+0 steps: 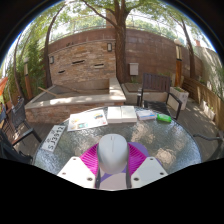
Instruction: Arrange mouse
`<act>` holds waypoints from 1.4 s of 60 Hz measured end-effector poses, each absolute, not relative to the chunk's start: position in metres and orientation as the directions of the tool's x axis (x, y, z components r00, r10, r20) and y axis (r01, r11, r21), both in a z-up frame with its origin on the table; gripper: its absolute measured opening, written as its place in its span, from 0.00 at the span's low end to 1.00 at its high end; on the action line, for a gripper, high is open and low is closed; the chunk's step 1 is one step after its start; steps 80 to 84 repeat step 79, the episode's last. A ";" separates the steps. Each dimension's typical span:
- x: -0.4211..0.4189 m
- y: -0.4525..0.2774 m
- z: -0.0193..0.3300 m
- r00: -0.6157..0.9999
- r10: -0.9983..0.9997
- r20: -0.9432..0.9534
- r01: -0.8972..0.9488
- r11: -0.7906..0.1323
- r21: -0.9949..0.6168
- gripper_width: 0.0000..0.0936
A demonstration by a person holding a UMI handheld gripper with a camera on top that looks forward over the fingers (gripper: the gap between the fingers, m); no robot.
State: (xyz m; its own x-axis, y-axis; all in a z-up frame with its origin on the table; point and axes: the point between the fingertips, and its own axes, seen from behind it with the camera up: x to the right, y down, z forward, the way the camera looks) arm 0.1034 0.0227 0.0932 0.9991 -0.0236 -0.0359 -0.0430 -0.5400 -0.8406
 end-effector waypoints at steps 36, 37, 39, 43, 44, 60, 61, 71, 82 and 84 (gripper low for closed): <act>0.140 -0.072 0.077 1.000 0.001 0.021 0.017 -0.651 -0.759 0.91; 0.139 -0.079 0.083 1.000 -0.004 0.024 0.016 -0.646 -0.763 0.91; 0.137 -0.093 0.098 0.999 -0.009 0.032 0.019 -0.639 -0.769 0.91; 0.133 -0.126 0.124 0.998 -0.024 0.058 0.031 -0.622 -0.782 0.91; 0.131 -0.134 0.131 0.998 -0.027 0.063 0.032 -0.619 -0.785 0.90; 0.100 -0.249 0.179 0.994 -0.063 0.093 0.037 -0.592 -0.805 0.91; 0.098 -0.256 0.180 0.994 -0.062 0.094 0.040 -0.592 -0.805 0.91; 0.089 -0.301 0.185 0.992 -0.075 0.102 0.039 -0.588 -0.808 0.90; 0.088 -0.316 0.190 0.991 -0.079 0.110 0.043 -0.584 -0.811 0.90; 0.088 -0.316 0.190 0.991 -0.079 0.110 0.043 -0.584 -0.811 0.90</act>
